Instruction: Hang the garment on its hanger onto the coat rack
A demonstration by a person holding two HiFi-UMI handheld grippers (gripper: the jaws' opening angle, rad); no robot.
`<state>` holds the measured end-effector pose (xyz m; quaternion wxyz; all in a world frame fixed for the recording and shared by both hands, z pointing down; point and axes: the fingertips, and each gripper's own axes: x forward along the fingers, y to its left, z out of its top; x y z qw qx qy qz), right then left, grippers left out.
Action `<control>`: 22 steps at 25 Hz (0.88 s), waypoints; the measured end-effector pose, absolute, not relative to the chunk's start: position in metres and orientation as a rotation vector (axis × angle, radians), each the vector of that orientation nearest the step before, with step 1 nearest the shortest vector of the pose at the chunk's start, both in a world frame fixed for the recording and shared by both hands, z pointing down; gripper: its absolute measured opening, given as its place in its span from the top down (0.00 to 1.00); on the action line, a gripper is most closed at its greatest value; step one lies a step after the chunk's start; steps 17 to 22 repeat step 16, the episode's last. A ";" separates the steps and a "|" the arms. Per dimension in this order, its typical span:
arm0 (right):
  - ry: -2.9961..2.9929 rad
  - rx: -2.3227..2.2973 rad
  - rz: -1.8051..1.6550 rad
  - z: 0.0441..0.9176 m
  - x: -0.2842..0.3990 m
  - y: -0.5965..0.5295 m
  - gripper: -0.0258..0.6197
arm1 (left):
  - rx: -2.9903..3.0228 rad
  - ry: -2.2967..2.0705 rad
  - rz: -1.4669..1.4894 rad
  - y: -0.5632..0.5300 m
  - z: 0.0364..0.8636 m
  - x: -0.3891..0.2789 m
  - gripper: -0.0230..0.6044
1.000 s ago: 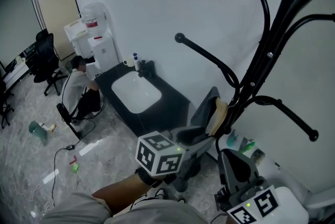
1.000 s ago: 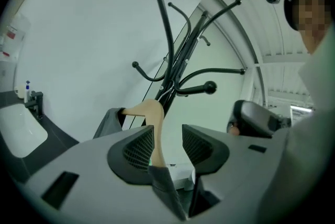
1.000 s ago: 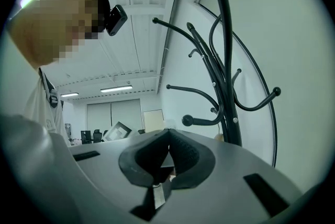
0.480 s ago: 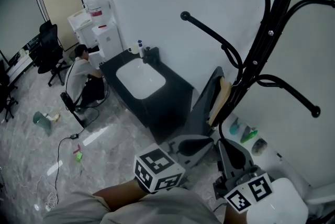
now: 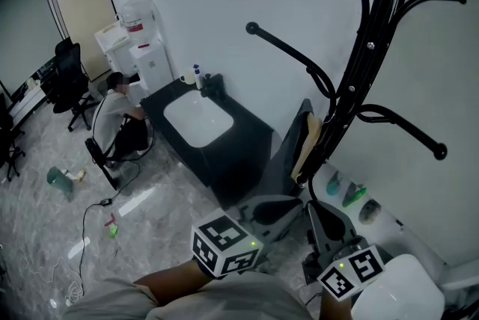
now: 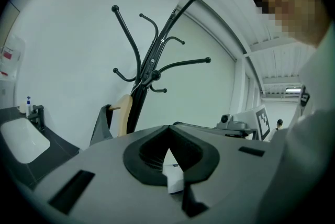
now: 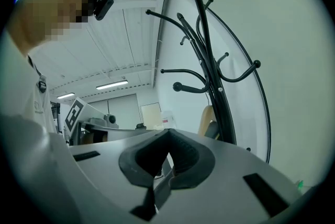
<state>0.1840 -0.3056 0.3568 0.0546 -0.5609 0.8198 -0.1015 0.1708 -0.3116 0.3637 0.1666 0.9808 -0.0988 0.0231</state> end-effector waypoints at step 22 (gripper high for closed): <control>2.506 -1.718 -0.294 0.354 0.183 -0.308 0.94 | 2.786 -0.260 0.076 -0.313 0.363 0.175 0.96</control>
